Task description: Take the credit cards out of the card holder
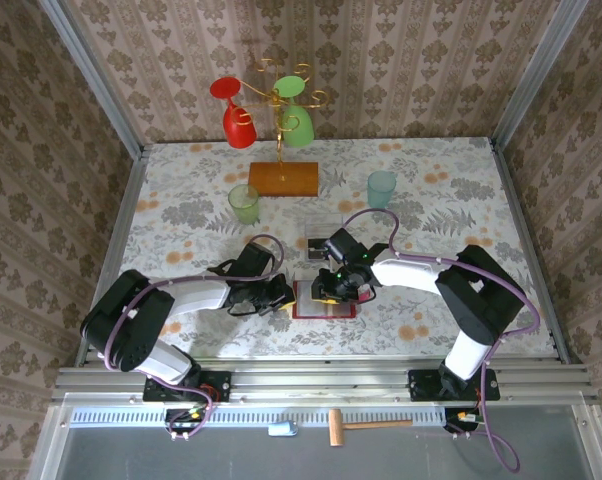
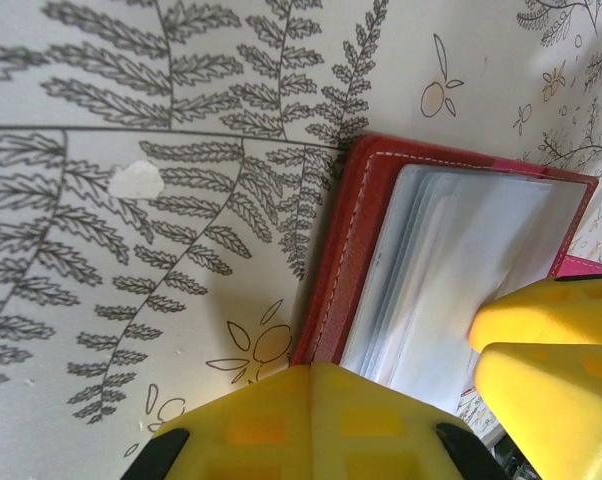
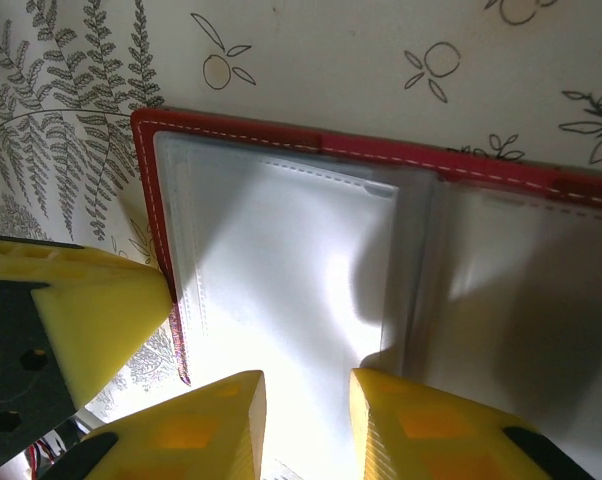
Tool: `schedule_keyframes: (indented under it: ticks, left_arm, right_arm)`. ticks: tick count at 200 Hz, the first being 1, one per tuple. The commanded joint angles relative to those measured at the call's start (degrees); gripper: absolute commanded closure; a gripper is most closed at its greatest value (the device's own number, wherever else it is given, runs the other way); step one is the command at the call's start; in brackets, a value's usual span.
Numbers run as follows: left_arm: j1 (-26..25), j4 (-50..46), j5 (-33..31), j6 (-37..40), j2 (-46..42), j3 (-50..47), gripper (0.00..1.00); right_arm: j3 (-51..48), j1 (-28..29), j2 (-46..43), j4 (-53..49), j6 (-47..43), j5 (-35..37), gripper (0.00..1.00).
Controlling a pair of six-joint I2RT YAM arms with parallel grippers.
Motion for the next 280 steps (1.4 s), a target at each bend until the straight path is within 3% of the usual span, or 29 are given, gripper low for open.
schedule_keyframes:
  ticks: [1, 172, 235, 280]
  left_arm:
    - [-0.20, -1.38, -0.46, 0.92, 0.54, -0.02, 0.93]
    - [-0.29, -1.70, -2.25, 1.04, -3.72, 1.53, 0.92]
    - [-1.34, 1.11, -3.40, 0.25, -5.45, 1.30, 0.81]
    - [-2.05, 6.52, -0.34, -2.34, -2.02, 0.90, 0.76]
  right_arm:
    - [-0.52, 0.20, -1.75, -2.37, -0.39, 1.87, 0.72]
    - [-2.67, -0.17, -2.12, -1.47, -0.86, 3.19, 0.72]
    - [-4.04, -0.36, -2.08, 0.32, -0.21, 2.38, 0.73]
    - [-4.30, -0.58, -2.04, 0.69, -0.26, 2.07, 0.73]
